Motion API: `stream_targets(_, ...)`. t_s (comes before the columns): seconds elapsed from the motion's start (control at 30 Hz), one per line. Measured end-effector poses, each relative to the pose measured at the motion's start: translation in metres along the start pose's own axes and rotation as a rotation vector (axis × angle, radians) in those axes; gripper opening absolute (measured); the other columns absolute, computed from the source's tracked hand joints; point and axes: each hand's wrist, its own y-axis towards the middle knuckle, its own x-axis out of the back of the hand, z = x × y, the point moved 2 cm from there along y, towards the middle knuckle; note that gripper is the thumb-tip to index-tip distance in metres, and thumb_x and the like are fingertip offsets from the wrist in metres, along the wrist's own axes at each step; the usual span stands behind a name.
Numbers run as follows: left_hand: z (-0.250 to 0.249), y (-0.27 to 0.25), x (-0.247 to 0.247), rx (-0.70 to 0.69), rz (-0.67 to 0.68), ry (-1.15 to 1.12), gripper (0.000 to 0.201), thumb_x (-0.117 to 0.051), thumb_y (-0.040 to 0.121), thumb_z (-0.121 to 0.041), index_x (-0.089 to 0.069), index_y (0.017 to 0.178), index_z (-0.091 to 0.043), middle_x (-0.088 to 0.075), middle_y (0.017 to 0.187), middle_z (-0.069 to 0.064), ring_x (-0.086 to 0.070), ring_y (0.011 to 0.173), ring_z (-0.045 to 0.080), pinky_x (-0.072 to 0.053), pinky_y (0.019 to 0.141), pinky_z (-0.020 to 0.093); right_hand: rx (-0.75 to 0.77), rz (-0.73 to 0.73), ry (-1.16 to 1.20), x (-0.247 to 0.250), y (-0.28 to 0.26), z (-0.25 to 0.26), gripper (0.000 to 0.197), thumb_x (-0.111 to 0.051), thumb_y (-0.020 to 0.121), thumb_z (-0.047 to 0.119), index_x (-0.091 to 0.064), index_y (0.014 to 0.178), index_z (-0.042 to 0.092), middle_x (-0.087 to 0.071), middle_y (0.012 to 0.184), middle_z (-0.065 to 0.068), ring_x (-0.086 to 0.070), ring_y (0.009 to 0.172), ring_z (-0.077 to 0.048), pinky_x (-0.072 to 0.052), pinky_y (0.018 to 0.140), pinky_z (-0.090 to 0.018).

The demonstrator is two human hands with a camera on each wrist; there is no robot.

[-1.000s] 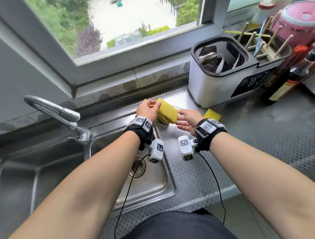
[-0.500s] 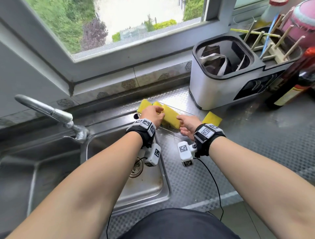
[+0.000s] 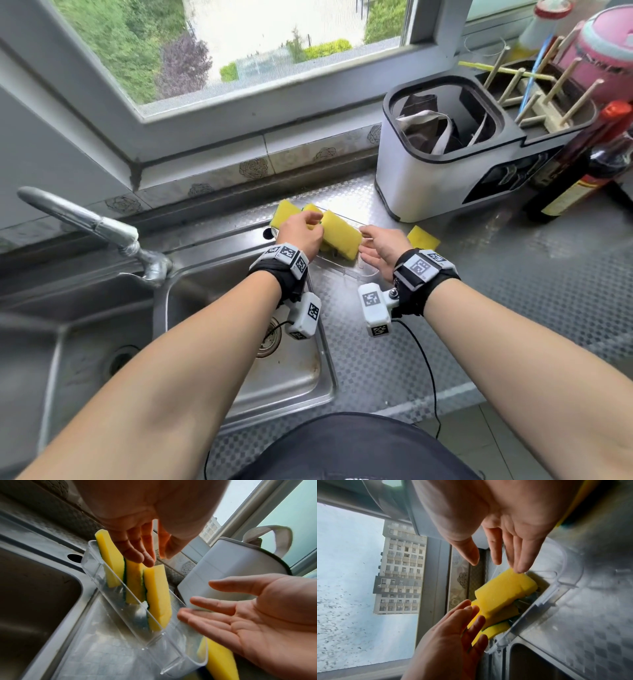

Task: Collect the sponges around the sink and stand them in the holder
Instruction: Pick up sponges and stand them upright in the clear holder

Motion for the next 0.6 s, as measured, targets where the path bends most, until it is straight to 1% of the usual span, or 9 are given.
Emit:
stream_targets(0.07,-0.008,-0.002,-0.002,-0.041,-0.025,-0.038,0.029,-0.056,0.084,-0.02,-0.068,0.11,-0.019,-0.072,0.108,0.0,-0.066,0.095,0.018,-0.05,0.09,0.027,0.034,0.016,0.019,0.01,-0.011,0.011,0.022,-0.058,0.089,0.017,-0.061,0.102,0.0,-0.062,0.088,-0.015,-0.065,0.079,-0.025,-0.056,0.084,-0.034)
stream_targets(0.1,-0.014,-0.003,-0.003,-0.067,-0.029,-0.063,0.028,-0.057,0.084,-0.02,-0.068,0.109,-0.019,-0.072,0.106,0.0,-0.065,0.092,0.017,-0.05,0.088,0.026,0.047,0.013,0.02,0.017,-0.015,0.016,0.015,-0.057,0.089,0.018,-0.059,0.092,0.003,-0.065,0.089,-0.015,-0.068,0.079,-0.026,-0.057,0.075,-0.03)
stream_targets(0.2,-0.033,-0.007,-0.016,-0.091,0.02,-0.161,0.025,-0.058,0.083,-0.019,-0.069,0.106,-0.02,-0.071,0.097,-0.001,-0.066,0.086,0.016,-0.051,0.083,0.026,0.058,-0.089,0.035,0.046,-0.014,0.026,0.009,-0.057,0.087,0.017,-0.058,0.085,0.008,-0.065,0.079,-0.012,-0.066,0.065,-0.023,-0.054,0.053,-0.024)
stream_targets(0.27,-0.044,-0.012,-0.028,-0.054,0.072,-0.287,0.022,-0.058,0.082,-0.016,-0.069,0.101,-0.019,-0.069,0.089,0.002,-0.066,0.074,0.019,-0.053,0.072,0.028,0.054,-0.179,0.042,0.067,-0.008,0.027,0.008,-0.057,0.087,0.017,-0.057,0.081,0.011,-0.061,0.074,-0.008,-0.062,0.059,-0.019,-0.049,0.046,-0.022)
stream_targets(0.33,-0.056,-0.02,-0.039,-0.008,0.14,-0.409,0.018,-0.057,0.083,-0.01,-0.068,0.098,-0.015,-0.066,0.085,0.006,-0.064,0.062,0.019,-0.049,0.056,0.024,0.067,-0.284,0.023,0.087,-0.001,0.025,0.012,-0.056,0.087,0.017,-0.055,0.075,0.014,-0.056,0.069,-0.005,-0.055,0.053,-0.014,-0.045,0.041,-0.02)
stream_targets(0.4,-0.069,-0.03,-0.052,0.047,0.256,-0.508,0.016,-0.055,0.086,-0.006,-0.065,0.097,-0.011,-0.063,0.082,0.008,-0.061,0.059,0.017,-0.045,0.047,0.019,0.083,-0.381,-0.007,0.106,0.007,0.023,0.011,-0.058,0.085,0.017,-0.056,0.075,0.014,-0.057,0.072,-0.006,-0.051,0.053,-0.013,-0.042,0.037,-0.018)
stream_targets(0.47,-0.079,-0.042,-0.066,0.11,0.4,-0.543,0.015,-0.053,0.088,-0.005,-0.061,0.1,-0.008,-0.06,0.078,0.008,-0.058,0.059,0.018,-0.043,0.046,0.02,0.087,-0.436,-0.032,0.117,0.012,0.021,0.008,-0.062,0.08,0.021,-0.062,0.084,0.014,-0.063,0.086,-0.008,-0.056,0.063,-0.016,-0.042,0.041,-0.021)
stream_targets(0.5,-0.081,-0.047,-0.074,0.134,0.465,-0.513,0.015,-0.054,0.088,-0.006,-0.06,0.102,-0.007,-0.058,0.078,0.008,-0.057,0.059,0.019,-0.043,0.048,0.021,0.078,-0.435,-0.051,0.12,0.014,0.019,0.015,-0.063,0.079,0.023,-0.065,0.091,0.014,-0.064,0.093,-0.008,-0.058,0.072,-0.018,-0.044,0.046,-0.024)
stream_targets(0.6,-0.079,-0.059,-0.097,0.19,0.582,-0.332,0.032,-0.056,0.089,-0.015,-0.056,0.119,-0.004,-0.06,0.086,0.014,-0.059,0.064,0.025,-0.052,0.061,0.033,0.082,-0.361,-0.139,0.121,0.019,0.016,0.017,-0.064,0.081,0.021,-0.068,0.096,0.012,-0.063,0.095,-0.005,-0.056,0.091,-0.021,-0.048,0.07,-0.031)
